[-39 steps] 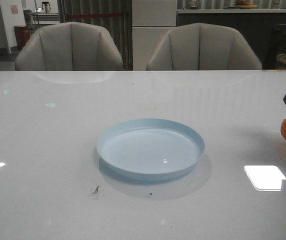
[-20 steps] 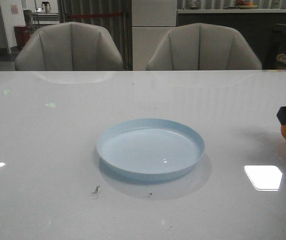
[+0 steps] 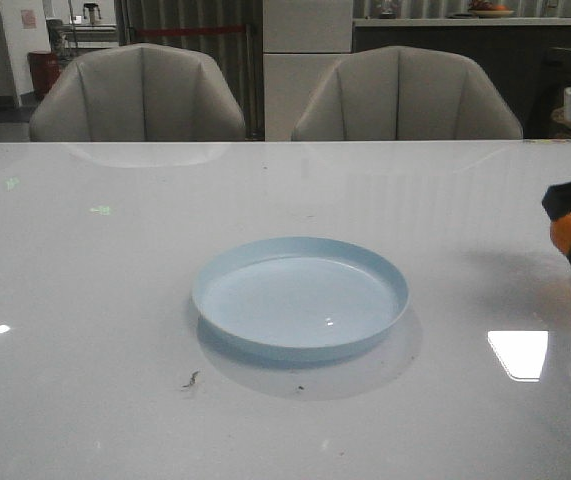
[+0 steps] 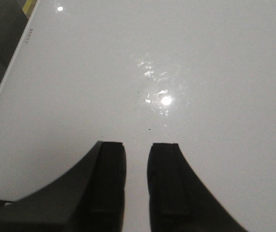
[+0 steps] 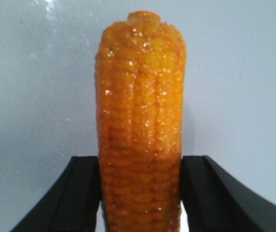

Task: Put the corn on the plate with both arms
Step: 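Close the right gripper on the corn and lift it, then carry the corn over the plate and lower it in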

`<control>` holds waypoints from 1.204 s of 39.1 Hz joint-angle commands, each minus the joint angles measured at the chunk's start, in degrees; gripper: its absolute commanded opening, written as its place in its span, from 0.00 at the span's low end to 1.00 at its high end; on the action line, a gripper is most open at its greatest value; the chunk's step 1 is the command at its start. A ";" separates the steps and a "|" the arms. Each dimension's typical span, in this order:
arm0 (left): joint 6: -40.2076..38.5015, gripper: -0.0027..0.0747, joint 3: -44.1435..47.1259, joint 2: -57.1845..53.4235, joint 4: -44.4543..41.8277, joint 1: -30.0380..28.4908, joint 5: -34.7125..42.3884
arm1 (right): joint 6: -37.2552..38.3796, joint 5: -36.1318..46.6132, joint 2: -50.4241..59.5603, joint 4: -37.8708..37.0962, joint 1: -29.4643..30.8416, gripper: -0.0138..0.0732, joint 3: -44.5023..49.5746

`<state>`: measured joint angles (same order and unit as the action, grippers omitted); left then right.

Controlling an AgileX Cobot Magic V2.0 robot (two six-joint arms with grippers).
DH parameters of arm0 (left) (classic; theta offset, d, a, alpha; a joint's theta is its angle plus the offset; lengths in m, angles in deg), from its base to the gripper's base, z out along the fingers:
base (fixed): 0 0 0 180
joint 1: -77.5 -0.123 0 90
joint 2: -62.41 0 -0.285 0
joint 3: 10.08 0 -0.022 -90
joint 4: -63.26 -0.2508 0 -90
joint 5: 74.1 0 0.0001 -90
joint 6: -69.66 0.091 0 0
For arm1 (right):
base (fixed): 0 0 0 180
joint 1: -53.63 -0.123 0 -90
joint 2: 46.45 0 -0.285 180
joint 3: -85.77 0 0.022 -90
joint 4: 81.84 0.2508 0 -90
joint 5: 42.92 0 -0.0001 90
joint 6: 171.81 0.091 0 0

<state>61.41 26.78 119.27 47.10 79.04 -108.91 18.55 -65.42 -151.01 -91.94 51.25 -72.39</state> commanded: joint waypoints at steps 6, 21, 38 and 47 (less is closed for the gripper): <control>-0.71 0.32 -1.49 -0.58 -0.68 -0.02 3.63 | -7.52 -3.89 2.44 -0.96 -6.05 0.39 -12.13; -0.71 0.32 -1.40 -0.58 -0.58 -0.02 3.63 | -10.37 -7.29 2.39 0.31 -23.26 0.39 -15.61; -0.71 0.32 0.39 -0.58 -0.35 -0.02 4.13 | -10.37 -1.97 -3.23 3.21 -31.95 0.39 -15.61; -0.71 0.32 2.82 -0.58 -0.26 -0.02 4.02 | -10.37 -1.40 -8.79 3.21 -31.95 0.39 -15.61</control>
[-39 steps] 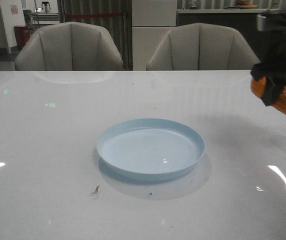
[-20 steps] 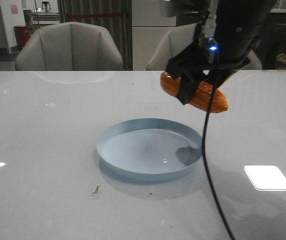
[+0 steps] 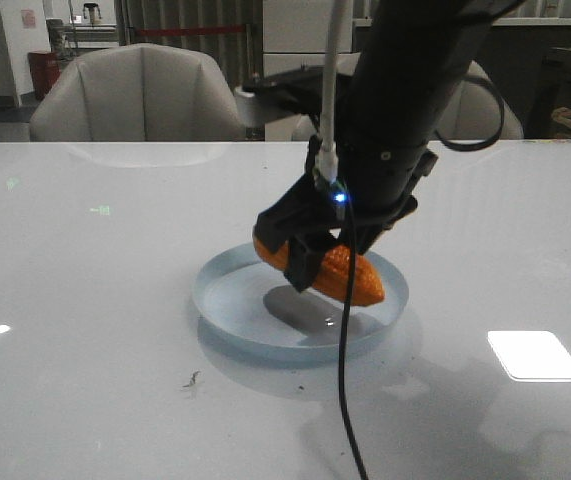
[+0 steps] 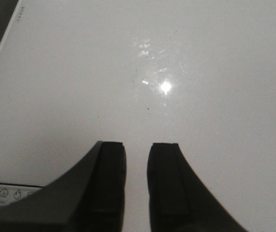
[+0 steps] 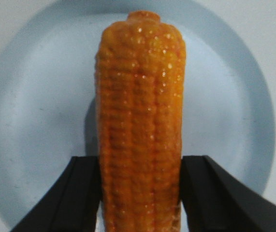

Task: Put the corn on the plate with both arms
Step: 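Carry the corn over the plate and lower it in, then open the right gripper and raise it off the corn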

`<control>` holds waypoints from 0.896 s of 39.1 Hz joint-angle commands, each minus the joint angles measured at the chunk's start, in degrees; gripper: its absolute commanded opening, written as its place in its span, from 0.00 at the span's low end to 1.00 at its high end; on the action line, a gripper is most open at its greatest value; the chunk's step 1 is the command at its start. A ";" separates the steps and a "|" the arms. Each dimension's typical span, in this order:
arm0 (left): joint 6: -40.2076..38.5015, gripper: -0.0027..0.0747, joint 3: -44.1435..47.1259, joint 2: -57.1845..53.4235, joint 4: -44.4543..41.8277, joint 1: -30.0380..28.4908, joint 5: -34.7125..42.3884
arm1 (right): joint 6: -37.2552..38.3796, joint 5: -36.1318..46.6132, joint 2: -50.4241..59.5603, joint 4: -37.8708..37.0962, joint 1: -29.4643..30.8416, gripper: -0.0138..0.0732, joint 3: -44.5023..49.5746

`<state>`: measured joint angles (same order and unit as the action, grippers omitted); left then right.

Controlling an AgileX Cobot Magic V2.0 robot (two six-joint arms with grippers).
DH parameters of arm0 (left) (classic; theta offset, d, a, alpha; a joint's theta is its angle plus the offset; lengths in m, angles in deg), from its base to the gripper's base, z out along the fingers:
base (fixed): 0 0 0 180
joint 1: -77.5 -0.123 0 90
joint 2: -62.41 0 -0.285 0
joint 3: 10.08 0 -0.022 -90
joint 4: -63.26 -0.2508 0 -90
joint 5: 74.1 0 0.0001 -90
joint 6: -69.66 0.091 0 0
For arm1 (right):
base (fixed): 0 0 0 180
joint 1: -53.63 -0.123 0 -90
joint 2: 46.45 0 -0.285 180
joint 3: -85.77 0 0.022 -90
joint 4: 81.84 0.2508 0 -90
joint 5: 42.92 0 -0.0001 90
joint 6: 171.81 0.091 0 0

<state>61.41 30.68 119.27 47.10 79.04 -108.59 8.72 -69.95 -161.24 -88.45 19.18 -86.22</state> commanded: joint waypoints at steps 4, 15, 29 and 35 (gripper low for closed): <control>-0.71 0.32 -0.44 -0.58 -0.26 -0.02 3.71 | -0.53 5.15 0.70 -0.15 0.11 0.39 -1.78; -0.71 0.32 -0.34 -0.58 -0.26 -0.02 3.71 | -0.53 5.06 0.82 0.77 0.11 0.52 -2.48; -0.71 0.32 -0.34 -0.58 -0.26 -0.02 3.80 | -0.53 -1.09 4.43 0.63 0.31 0.80 -4.76; -0.71 0.32 -0.34 -0.58 -0.26 -0.02 4.17 | 1.23 -7.05 9.89 -0.56 2.44 0.80 -8.36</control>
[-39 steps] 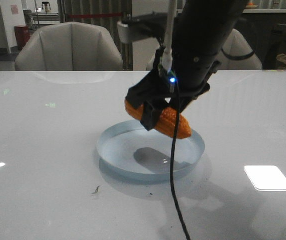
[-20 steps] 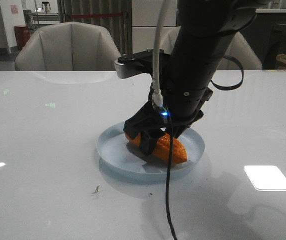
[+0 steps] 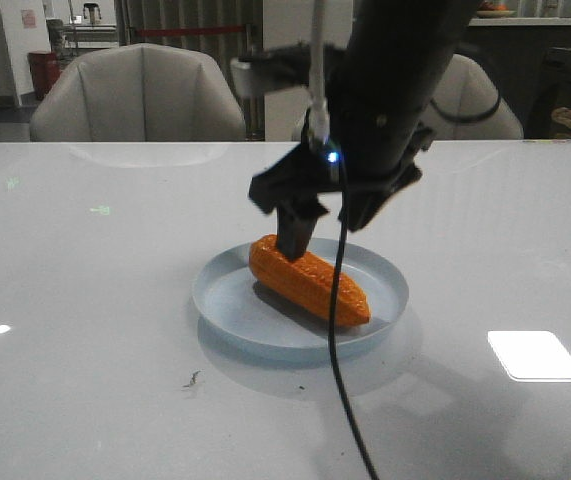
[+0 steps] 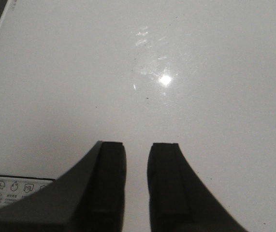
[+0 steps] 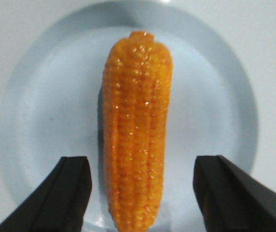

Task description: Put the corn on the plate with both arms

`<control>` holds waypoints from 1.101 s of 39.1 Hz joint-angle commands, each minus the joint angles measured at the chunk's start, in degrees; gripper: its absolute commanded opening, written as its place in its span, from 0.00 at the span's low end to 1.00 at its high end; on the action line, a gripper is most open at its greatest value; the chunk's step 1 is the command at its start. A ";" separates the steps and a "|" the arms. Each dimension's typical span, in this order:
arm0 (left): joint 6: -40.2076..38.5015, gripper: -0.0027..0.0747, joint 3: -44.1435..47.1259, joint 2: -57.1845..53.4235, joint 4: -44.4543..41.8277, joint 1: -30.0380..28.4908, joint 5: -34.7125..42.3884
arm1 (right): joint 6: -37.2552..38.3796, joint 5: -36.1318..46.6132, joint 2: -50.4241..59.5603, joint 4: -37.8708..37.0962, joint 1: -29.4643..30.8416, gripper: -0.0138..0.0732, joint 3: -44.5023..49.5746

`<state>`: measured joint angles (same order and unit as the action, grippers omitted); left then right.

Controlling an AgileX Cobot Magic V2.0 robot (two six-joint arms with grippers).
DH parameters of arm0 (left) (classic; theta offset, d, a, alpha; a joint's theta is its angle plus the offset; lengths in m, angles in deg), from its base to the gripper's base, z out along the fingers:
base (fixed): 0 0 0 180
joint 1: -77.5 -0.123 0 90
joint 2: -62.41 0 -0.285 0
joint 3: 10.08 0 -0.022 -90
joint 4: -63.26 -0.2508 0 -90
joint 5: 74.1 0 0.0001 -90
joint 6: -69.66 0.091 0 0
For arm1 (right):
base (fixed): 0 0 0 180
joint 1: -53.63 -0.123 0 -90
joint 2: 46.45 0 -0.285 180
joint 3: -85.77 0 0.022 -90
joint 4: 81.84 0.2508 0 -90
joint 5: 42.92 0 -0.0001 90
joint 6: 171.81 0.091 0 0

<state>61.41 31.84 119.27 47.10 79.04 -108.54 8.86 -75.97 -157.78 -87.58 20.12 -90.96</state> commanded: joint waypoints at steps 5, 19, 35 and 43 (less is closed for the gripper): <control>-0.71 0.32 -1.49 -0.58 -0.26 -0.02 4.38 | 8.25 -3.33 12.50 -1.43 5.50 0.80 -4.52; -0.71 0.32 -1.49 -0.58 -0.26 -0.02 4.75 | 12.31 -15.39 30.19 -5.72 17.36 0.80 -1.61; -0.71 0.32 -1.49 -0.58 0.08 -0.02 10.12 | 12.31 -15.32 55.58 -7.90 22.43 0.80 18.52; -0.71 0.32 -1.49 -0.58 2.86 -0.02 12.43 | 12.31 -14.96 63.41 -7.90 22.43 0.80 24.11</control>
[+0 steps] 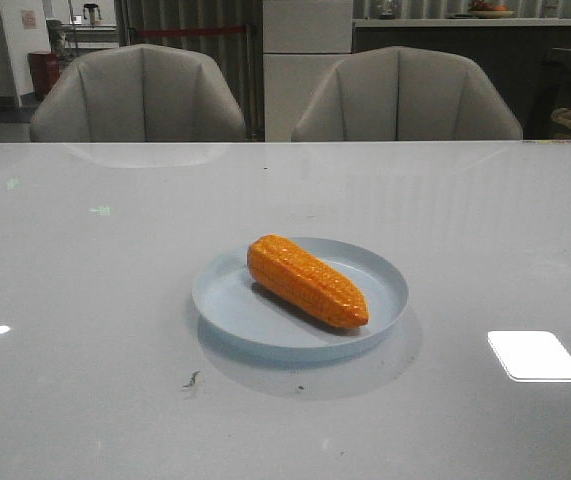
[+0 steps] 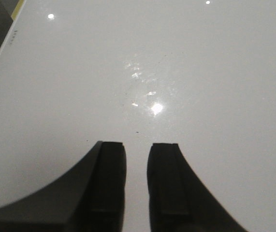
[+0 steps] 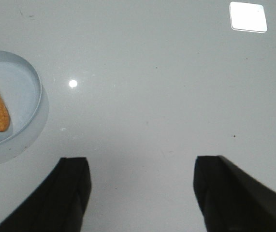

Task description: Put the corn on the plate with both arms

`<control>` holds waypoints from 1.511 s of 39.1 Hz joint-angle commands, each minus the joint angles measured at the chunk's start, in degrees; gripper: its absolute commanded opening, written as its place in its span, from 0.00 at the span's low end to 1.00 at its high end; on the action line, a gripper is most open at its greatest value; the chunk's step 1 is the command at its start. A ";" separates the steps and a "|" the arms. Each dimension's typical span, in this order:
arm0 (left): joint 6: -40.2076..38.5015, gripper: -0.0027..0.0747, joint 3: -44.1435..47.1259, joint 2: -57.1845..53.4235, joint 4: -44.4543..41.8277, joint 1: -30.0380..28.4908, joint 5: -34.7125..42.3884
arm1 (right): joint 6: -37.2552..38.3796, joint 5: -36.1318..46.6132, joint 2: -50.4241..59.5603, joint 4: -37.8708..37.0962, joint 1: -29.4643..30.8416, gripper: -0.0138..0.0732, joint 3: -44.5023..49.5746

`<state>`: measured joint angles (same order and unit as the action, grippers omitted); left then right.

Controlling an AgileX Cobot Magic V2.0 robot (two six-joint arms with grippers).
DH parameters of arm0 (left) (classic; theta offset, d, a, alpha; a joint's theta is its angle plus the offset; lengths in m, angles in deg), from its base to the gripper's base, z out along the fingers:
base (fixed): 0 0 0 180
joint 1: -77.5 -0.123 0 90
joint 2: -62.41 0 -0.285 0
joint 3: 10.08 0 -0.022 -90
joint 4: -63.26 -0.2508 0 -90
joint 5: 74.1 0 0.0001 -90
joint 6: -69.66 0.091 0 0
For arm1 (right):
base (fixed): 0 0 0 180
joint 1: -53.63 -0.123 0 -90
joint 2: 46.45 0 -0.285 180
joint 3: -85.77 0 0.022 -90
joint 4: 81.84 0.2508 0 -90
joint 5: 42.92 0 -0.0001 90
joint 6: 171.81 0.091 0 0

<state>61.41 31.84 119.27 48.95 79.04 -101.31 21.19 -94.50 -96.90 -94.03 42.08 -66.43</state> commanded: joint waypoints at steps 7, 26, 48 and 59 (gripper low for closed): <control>-0.71 0.32 -1.49 -0.58 1.22 -0.02 7.88 | -0.03 3.37 4.34 -1.44 0.46 0.80 -0.37; -0.71 0.16 -1.49 -0.58 14.68 0.08 8.05 | -0.03 3.42 4.23 -1.44 0.46 0.80 -0.37; -0.71 0.16 -1.49 -0.58 15.23 0.08 8.05 | -0.03 3.42 4.23 -1.44 0.46 0.80 -0.37; -0.07 0.16 -1.11 -3.36 14.63 0.08 7.94 | -0.03 3.42 4.23 -1.44 0.46 0.80 -0.37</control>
<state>61.41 31.97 118.33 63.94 79.04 -97.85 21.19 -94.86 -92.75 -94.03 42.08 -65.25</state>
